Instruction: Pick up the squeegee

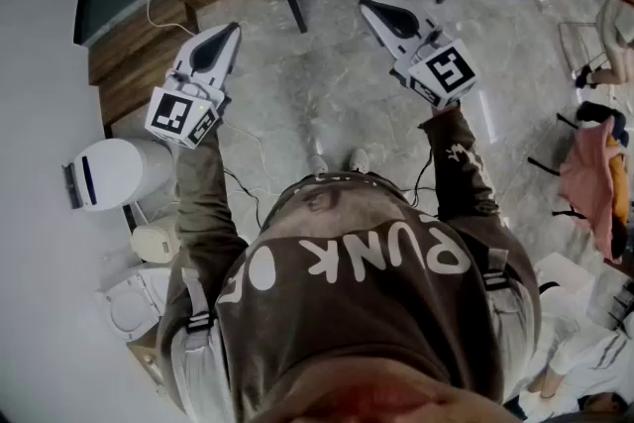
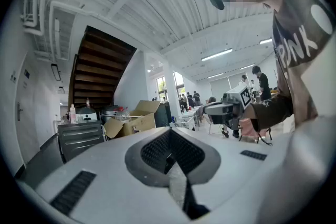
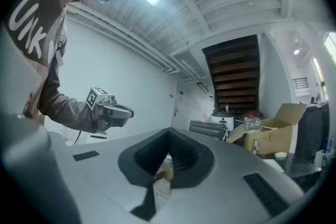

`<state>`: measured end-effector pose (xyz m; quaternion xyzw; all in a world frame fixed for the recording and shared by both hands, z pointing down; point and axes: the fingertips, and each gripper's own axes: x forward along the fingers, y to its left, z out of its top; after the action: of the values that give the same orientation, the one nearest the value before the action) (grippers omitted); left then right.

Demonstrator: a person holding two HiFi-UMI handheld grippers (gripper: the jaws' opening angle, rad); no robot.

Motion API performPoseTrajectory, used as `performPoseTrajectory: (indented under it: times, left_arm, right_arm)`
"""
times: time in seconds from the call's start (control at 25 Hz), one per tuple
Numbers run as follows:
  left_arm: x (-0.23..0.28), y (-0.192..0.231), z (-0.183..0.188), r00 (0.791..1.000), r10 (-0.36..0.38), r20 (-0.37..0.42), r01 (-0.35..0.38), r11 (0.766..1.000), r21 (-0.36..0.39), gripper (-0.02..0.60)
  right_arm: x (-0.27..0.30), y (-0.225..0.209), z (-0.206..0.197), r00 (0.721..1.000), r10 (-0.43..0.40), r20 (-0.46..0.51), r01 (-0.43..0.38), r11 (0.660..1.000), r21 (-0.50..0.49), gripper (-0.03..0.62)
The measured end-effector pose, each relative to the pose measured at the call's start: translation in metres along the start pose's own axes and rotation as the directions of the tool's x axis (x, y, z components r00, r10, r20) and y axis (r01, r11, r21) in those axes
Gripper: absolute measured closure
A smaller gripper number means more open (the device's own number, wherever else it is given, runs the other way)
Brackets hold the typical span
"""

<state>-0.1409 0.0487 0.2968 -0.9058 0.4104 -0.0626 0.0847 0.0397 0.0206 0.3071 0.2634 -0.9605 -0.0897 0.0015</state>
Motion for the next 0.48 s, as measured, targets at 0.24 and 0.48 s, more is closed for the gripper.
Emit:
performPoseTrajectory:
  times: [0.24, 0.48]
  left_arm:
    - [0.0020, 0.0023, -0.0010, 1.000, -0.002, 0.000, 0.002, 1.000, 0.004, 0.580]
    - [0.0000, 0.0033, -0.0004, 1.000, 0.000, 0.000, 0.000, 1.000, 0.003, 0.580]
  right_arm:
    - [0.0028, -0.0015, -0.0015, 1.000, 0.001, 0.002, -0.001, 1.000, -0.003, 0.588]
    - [0.0046, 0.0009, -0.0009, 1.000, 0.007, 0.002, -0.007, 1.000, -0.002, 0.586]
